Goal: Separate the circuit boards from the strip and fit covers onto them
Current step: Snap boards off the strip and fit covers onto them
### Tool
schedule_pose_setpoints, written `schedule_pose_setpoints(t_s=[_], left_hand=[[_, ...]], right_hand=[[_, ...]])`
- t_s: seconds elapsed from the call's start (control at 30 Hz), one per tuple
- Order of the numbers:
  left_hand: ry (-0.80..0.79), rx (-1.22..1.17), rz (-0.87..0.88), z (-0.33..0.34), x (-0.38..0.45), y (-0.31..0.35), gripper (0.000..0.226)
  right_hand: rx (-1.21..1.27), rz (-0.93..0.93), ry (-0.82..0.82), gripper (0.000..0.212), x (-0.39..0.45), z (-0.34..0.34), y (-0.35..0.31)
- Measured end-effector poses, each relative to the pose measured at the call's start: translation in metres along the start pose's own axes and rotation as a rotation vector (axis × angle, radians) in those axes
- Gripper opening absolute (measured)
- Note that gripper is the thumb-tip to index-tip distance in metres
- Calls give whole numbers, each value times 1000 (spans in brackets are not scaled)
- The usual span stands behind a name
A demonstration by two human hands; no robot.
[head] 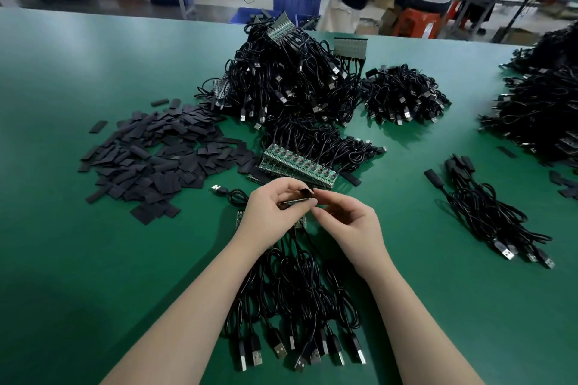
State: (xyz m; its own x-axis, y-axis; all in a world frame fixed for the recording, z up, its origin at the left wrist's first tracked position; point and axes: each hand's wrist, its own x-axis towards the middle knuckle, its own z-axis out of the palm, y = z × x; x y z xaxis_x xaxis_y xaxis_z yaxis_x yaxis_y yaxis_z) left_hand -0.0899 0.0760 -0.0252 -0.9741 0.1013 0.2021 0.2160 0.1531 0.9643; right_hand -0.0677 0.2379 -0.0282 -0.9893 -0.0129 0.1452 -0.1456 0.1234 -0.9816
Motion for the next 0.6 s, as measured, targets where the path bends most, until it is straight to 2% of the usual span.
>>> schedule_pose_setpoints(t_s=[0.33, 0.5, 0.6], left_hand=[[6, 65, 43, 1, 1, 0, 9], [2, 76, 65, 0, 0, 2, 25], [-10, 70, 44, 0, 0, 1, 21]], right_hand=[[-43, -28, 34, 33, -1, 0, -3], [-60, 1, 46, 27, -2, 1, -5], [-121, -13, 72, 29, -2, 3, -6]])
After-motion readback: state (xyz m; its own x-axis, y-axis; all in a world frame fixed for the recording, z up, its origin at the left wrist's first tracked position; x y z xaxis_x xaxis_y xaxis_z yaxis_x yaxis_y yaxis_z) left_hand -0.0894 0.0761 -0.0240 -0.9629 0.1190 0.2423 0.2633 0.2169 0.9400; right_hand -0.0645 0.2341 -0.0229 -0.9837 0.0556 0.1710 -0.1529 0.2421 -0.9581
